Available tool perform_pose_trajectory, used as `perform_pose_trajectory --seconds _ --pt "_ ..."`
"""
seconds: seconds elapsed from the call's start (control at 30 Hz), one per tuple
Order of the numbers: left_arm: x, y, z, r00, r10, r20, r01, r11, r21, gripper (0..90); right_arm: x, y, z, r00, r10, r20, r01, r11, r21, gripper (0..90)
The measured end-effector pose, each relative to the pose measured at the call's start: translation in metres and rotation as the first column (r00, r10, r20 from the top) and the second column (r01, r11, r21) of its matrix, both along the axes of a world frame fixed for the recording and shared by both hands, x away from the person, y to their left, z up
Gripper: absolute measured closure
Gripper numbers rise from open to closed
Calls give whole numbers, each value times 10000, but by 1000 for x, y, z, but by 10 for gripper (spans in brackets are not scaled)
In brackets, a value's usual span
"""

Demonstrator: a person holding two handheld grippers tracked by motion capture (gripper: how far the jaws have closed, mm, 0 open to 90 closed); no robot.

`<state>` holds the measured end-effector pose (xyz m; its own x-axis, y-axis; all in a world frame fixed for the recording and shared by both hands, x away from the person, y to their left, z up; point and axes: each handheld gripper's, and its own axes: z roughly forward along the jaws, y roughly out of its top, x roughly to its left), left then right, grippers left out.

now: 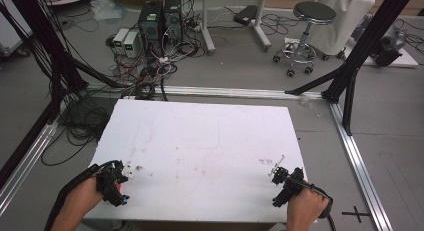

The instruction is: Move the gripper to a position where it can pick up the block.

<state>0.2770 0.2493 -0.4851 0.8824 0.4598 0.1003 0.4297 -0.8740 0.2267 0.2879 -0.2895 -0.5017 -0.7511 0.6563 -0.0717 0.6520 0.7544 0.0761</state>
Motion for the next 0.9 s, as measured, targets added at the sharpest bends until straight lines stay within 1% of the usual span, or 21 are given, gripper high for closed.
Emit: perform_pose_trajectory --seconds 0.2,0.23,0.4,0.43,0.47,0.5,0.53,0.57,0.6,0.63,0.7,0.73,0.77,0.8,0.9 --pt "-1 0 2 10000 -77 -7 76 10000 -19 192 -1 -1 1 10000 5 -19 -4 10000 33 33" --pt "-1 -1 2 9999 -159 -22 159 9999 -54 192 -1 -1 1 10000 4 2 -4 10000 22 32" --pt "0 -1 2 9998 -187 -12 187 9998 -67 192 -2 -1 0 10000 -18 -32 18 10000 72 32" --pt "0 -1 3 9998 -173 -42 173 9997 -160 192 -2 -1 0 10000 -27 -24 27 10000 67 32" --pt "0 -1 3 9998 -173 -42 173 9997 -160 192 -2 -1 0 10000 -27 -24 27 10000 67 32" --pt "0 -2 2 9995 -304 -113 302 9993 -200 192 -2 -2 0 10000 -21 -11 21 9999 116 32" --pt "0 -2 2 9995 -304 -113 302 9993 -200 192 -2 -2 0 10000 -21 -11 21 9999 116 32" --pt "0 -2 2 9990 -381 -228 374 9989 -283 192 -2 -3 0 10000 -18 -43 18 9999 124 32" --pt "0 -2 2 9990 -381 -228 374 9989 -283 192 -2 -3 0 10000 -18 -43 18 9999 124 32" --pt "1 -1 2 9981 -542 -289 533 9981 -292 192 -2 -3 -1 10000 -41 -40 42 9999 164 32" --pt "2 -1 2 9973 -633 -361 622 9976 -311 192 -2 -4 -1 10000 -40 -18 40 9998 185 32" --pt "2 -1 2 9973 -633 -361 622 9976 -311 192 -2 -4 -1 10000 -40 -18 40 9998 185 32" --pt "3 -1 3 9964 -770 -366 759 9967 -301 192 -2 -4 -1 10000 -32 -20 33 9998 194 32" --pt "3 -1 3 9964 -770 -366 759 9967 -301 192 -2 -4 -1 10000 -32 -20 33 9998 194 32" --pt "5 0 4 9939 -1014 -429 1001 9945 -304 192 -2 -4 -2 10000 -38 -32 39 9998 212 33"
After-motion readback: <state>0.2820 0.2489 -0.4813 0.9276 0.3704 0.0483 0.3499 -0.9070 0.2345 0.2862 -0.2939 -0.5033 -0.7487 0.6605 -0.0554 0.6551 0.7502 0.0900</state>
